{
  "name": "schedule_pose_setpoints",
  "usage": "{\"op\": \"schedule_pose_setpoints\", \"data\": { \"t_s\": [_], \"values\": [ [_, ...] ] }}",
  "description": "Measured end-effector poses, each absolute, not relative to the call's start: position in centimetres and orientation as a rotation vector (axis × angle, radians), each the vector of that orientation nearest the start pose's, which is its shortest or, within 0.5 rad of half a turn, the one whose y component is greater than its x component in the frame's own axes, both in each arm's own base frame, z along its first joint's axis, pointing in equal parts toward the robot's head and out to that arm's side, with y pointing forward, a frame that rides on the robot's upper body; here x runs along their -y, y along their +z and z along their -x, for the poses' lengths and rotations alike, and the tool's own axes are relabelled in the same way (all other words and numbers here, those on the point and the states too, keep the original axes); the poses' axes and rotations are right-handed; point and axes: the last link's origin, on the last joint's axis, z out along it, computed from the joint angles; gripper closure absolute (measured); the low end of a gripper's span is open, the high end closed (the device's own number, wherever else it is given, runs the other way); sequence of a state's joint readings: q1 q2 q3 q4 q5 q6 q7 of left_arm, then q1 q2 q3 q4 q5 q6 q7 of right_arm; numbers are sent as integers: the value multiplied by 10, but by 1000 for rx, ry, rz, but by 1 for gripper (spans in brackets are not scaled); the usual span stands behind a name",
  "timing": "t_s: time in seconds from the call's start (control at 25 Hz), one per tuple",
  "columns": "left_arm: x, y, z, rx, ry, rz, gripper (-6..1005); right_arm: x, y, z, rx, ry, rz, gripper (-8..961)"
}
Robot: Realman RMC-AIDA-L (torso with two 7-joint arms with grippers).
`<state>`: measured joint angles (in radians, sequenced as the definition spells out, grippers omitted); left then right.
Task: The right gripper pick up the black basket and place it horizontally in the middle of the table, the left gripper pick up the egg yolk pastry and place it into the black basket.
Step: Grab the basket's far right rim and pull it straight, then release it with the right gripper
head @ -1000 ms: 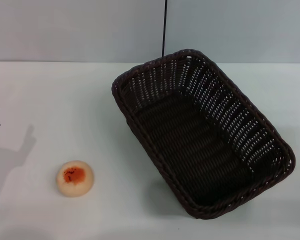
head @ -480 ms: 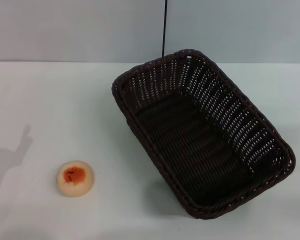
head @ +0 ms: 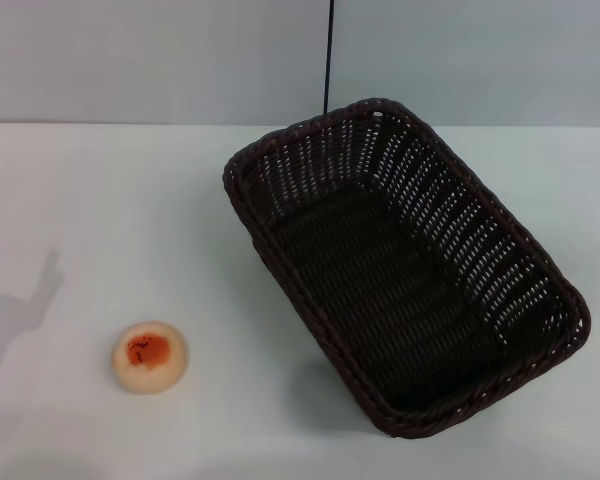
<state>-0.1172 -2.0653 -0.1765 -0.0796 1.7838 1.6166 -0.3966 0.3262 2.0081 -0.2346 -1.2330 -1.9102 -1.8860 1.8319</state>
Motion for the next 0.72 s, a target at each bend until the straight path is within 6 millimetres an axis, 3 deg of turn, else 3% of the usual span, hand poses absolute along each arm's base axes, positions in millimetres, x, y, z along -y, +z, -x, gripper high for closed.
{"op": "schedule_pose_setpoints", "data": {
  "t_s": [0.16,0.32,0.48,0.72],
  "values": [
    [-190,5,374,636,-890,1519,156,-285,204,-263,-976,530,2357,138],
    [-189,5,375,641,-884,1519,156,-304,202,-237,-1174,305,2465,139],
    [-188,3,375,644,-882,1523,156,-328,184,-225,-1348,173,2486,139],
    [-188,2,376,652,-875,1527,156,-362,144,-224,-1488,174,2434,139]
  ]
}}
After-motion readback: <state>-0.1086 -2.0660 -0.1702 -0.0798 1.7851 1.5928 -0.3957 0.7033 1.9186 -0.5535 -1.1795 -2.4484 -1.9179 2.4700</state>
